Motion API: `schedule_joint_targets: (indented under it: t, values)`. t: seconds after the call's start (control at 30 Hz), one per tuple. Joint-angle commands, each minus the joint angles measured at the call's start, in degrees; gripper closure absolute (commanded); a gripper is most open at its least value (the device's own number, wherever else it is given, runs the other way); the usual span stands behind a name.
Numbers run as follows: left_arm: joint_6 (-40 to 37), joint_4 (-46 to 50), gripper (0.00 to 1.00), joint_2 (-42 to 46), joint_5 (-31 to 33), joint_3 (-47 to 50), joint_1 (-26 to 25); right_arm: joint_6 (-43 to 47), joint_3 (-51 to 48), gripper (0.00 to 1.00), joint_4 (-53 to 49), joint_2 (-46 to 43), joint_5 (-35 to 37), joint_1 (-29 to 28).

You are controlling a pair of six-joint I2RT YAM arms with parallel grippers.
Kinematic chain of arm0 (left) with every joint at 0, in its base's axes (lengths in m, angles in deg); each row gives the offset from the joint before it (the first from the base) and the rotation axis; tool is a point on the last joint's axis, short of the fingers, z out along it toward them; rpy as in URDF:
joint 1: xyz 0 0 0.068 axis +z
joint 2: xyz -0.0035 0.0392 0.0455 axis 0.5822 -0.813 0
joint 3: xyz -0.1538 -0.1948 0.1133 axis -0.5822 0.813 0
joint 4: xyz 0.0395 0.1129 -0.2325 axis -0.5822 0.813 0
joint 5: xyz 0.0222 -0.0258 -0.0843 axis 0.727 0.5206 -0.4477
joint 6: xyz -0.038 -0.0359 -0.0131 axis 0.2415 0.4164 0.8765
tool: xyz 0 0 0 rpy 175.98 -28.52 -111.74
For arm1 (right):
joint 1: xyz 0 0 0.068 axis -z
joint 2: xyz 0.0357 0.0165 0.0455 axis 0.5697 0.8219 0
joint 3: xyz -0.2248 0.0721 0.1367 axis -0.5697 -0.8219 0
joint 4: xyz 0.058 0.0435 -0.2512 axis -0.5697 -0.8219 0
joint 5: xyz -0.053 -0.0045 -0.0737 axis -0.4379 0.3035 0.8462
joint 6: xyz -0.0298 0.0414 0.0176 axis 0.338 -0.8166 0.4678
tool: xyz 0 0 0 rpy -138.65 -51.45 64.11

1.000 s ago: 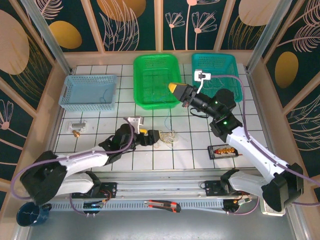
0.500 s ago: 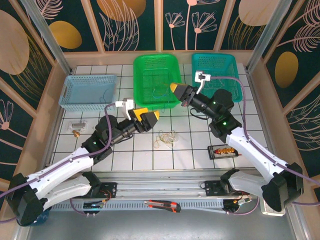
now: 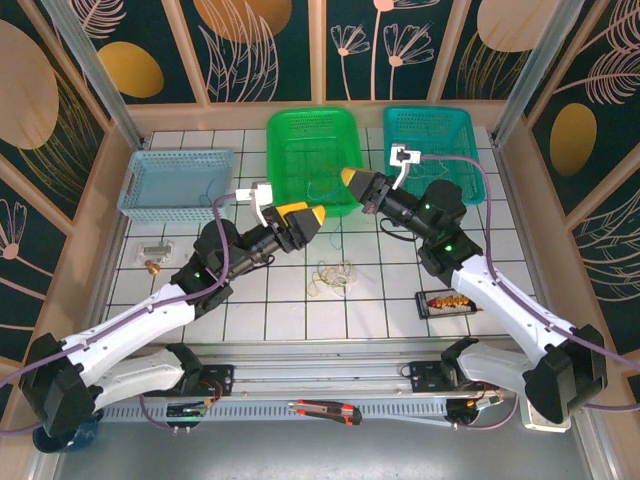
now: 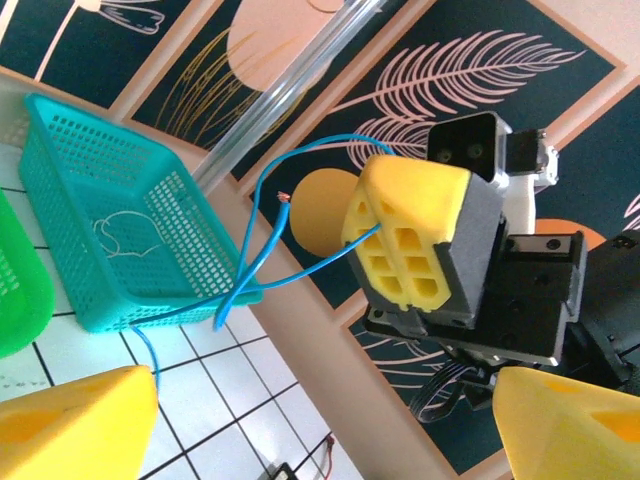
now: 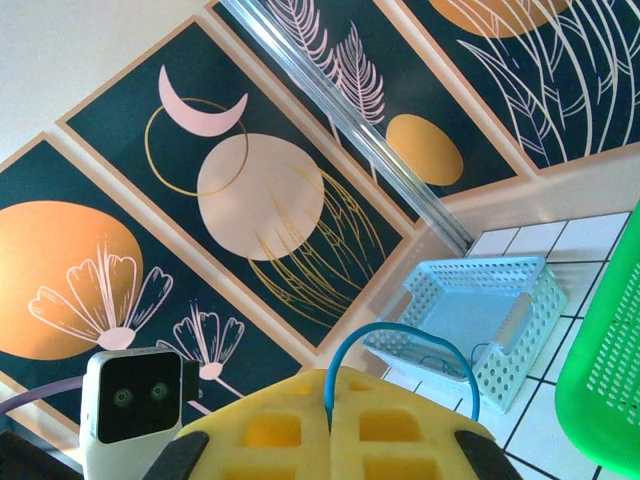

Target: Untangle the cables

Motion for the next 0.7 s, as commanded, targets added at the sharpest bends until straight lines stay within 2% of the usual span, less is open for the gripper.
schedule_joint_targets:
  t: [0.0,0.23,0.43,0.57,0.67]
  values:
    - [0.79,-4.40,0.15,-0.33,-0.59,-0.82,0.35,0.16,-0.88,1.00,1.94,-0.93,0.46,0.45]
    - [1.21,-5.88,0.22,-2.18,0.51,-0.81,0.36,-1.01,-1.80,1.00,3.08,-1.32,-0.15,0.51]
    - [2.14,-8.22,0.31,-4.68,2.42,-0.22,0.35,-1.85,-2.40,1.00,3.83,-1.63,-0.69,0.47]
    - [2.94,-10.62,0.41,-5.71,4.54,0.32,0.36,-2.42,-3.21,1.00,4.38,-1.94,-0.75,0.37]
    - [2.86,-11.61,0.52,-6.60,5.32,-0.08,0.36,-2.92,-4.07,1.00,5.12,-2.11,-0.70,0.18]
